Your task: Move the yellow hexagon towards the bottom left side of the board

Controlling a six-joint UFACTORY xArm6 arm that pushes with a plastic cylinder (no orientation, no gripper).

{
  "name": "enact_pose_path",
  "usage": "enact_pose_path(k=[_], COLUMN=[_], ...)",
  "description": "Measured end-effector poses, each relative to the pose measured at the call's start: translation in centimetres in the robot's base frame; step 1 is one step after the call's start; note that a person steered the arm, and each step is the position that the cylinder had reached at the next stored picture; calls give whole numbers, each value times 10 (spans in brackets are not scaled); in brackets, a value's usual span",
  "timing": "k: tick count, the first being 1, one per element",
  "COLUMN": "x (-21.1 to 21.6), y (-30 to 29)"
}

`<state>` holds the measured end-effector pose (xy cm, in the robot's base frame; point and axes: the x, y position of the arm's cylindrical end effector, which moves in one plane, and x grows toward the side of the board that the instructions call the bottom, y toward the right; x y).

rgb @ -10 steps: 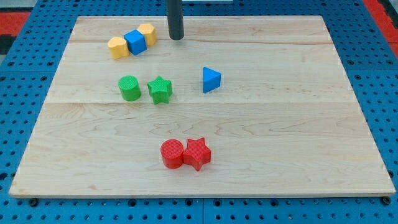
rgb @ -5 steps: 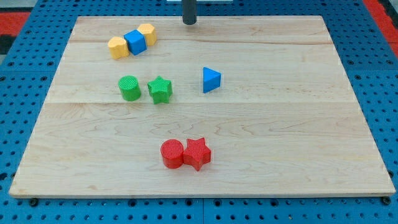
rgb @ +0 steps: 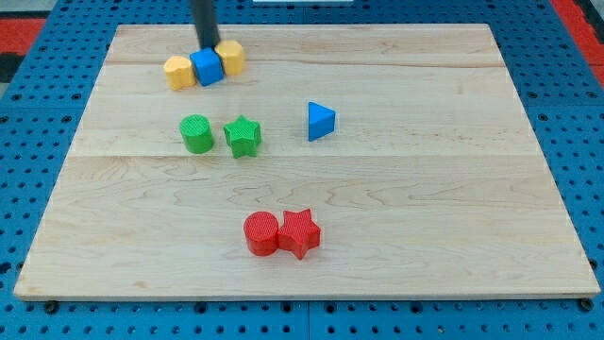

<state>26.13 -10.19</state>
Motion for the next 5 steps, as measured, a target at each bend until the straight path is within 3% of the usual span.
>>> enact_pose_path(k=[3, 5], x=[26, 40], y=[45, 126])
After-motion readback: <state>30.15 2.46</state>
